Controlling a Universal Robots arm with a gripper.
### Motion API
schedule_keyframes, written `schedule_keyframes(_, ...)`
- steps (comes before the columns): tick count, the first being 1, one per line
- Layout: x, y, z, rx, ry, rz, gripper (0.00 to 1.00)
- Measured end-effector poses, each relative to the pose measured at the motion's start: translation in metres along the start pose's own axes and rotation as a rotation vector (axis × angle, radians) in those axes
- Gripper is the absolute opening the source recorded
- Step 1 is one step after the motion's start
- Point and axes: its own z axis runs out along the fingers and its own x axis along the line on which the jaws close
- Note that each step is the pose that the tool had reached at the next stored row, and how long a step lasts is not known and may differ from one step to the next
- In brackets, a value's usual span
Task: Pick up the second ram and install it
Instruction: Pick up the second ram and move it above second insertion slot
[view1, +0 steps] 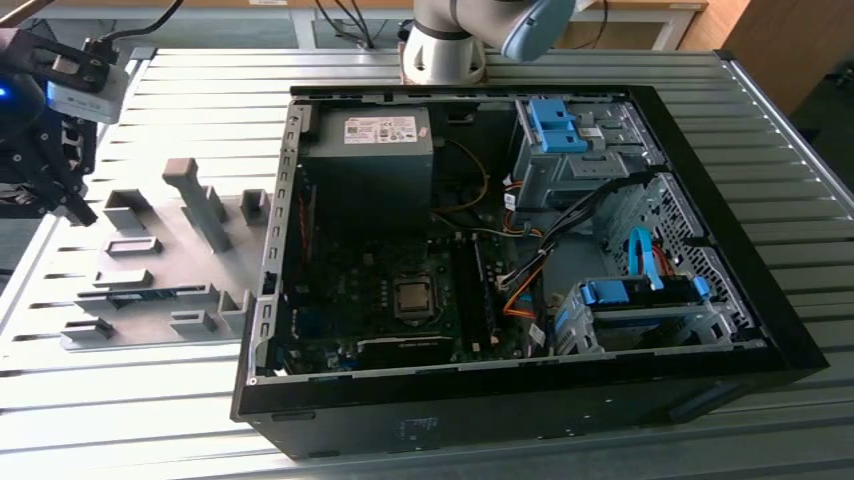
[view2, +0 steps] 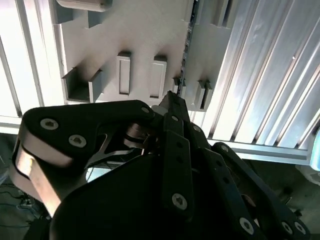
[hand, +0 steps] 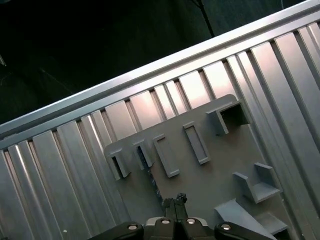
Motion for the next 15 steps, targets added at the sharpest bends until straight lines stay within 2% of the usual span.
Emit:
schedule_keyframes(13,0.0001,-0.0005,0.0126,0.0081,0.0048,-0.214,0.1)
schedule_keyframes(14,0.0006,-0.0007,0.0135,0.0079,0.0053,-0.224,0.17)
schedule_keyframes(15,0.0013,-0.001,0.0145,0.0079,0.0056,-0.231,0.17)
